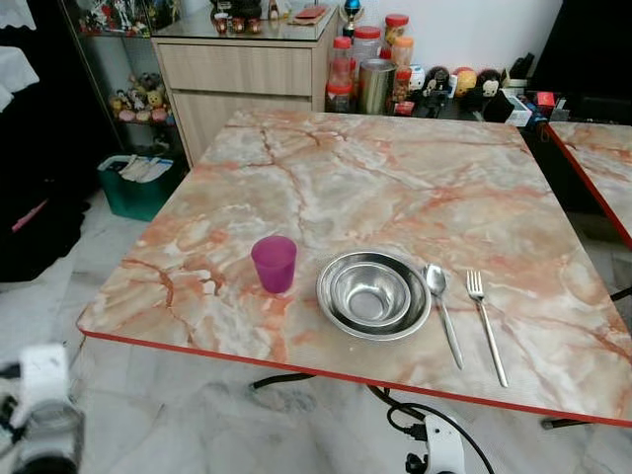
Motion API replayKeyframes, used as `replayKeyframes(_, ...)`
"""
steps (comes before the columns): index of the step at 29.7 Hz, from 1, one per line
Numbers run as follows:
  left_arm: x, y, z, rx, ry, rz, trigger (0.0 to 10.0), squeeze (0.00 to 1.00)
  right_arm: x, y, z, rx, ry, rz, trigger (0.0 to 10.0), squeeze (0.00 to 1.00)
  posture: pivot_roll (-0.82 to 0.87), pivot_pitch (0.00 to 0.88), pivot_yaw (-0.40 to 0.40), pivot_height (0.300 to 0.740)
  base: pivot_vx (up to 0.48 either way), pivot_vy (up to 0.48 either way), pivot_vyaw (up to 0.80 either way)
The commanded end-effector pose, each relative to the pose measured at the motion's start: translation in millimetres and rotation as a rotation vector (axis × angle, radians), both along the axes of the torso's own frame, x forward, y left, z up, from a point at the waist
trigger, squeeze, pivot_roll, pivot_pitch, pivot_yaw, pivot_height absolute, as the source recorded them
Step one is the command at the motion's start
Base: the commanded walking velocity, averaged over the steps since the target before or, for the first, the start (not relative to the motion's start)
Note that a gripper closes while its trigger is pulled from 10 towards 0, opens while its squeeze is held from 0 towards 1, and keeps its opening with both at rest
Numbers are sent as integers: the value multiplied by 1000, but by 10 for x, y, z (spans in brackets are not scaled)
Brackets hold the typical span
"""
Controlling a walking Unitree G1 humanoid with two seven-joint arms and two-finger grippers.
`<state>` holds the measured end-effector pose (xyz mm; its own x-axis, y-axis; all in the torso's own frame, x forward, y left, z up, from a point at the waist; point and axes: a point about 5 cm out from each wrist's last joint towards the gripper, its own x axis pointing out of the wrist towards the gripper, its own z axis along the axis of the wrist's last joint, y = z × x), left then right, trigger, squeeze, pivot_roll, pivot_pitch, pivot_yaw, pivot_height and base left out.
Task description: Setting the table
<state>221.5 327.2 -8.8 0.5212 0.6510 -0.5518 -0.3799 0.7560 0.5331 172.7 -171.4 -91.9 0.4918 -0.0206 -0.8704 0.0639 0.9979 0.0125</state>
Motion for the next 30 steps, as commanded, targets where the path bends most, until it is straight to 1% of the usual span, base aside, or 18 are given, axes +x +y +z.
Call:
replayKeyframes(1,3,18,9,18,16,-33,10000,0,4,3,3,-2,-9,-1,10000,0,84,0,18,740,0,0,0)
replayKeyframes(2,-17,-70,-72,-14,53,-68,10000,0,2,4,2,-2,-9,-1,10000,0,81,0,19,740,0,0,0)
replayKeyframes(3,-17,-70,-72,-14,53,-68,10000,0,2,4,2,-2,-9,-1,10000,0,81,0,19,740,0,0,0)
replayKeyframes(4,-54,-248,-212,-78,119,-144,10000,0,0,5,1,-2,-9,-3,10000,0,79,0,21,740,0,0,0)
replayKeyframes(6,-72,-406,-309,-142,155,-214,10000,0,-1,6,0,-1,-9,-4,10000,0,79,0,22,740,0,0,0)
replayKeyframes(8,-83,-507,-366,-189,166,-252,10000,0,-1,7,0,0,-10,-4,10000,0,79,0,22,740,0,0,0)
replayKeyframes(9,-83,-507,-366,-189,166,-252,10000,0,-1,7,0,0,-10,-4,10000,0,79,0,22,740,0,0,0)
replayKeyframes(10,-84,-603,-407,-254,161,-271,10000,0,-1,7,1,1,-11,-7,10000,0,79,0,22,740,0,0,0)
replayKeyframes(13,-94,-724,-457,-283,184,-324,10000,0,-3,10,0,2,-12,-6,10000,0,79,0,23,740,0,0,0)
replayKeyframes(15,-99,-805,-486,-325,179,-343,10000,0,-3,11,0,3,-12,-8,10000,0,75,0,25,740,0,0,0)
replayKeyframes(16,-107,-887,-515,-353,181,-366,10000,0,-4,12,-1,3,-13,-9,10000,0,73,0,25,740,0,0,0)
replayKeyframes(17,-109,-904,-521,-357,183,-372,10000,0,-5,12,-1,3,-13,-10,10000,0,73,0,25,740,0,0,0)
replayKeyframes(18,-123,-970,-547,-384,181,-380,10000,0,-2,11,0,3,-12,-9,10000,0,77,0,21,740,0,0,0)
replayKeyframes(21,-166,-1027,-587,-399,196,-384,10000,0,2,10,2,3,-12,-9,10000,0,75,0,18,740,0,0,0)
replayKeyframes(24,-208,-1060,-619,-430,195,-357,10000,0,5,10,3,4,-12,-7,10000,0,75,0,18,740,0,0,0)
replayKeyframes(25,-222,-1064,-627,-443,175,-323,10000,0,6,8,4,5,-13,-9,10000,0,68,0,19,740,0,0,0)
replayKeyframes(27,-217,-1062,-621,-450,135,-295,10000,0,7,4,5,5,-14,-11,10000,0,68,0,19,740,0,0,0)
replayKeyframes(30,-209,-972,-592,-469,48,-181,10000,0,10,2,6,5,-15,-12,10000,0,67,0,15,740,0,0,0)
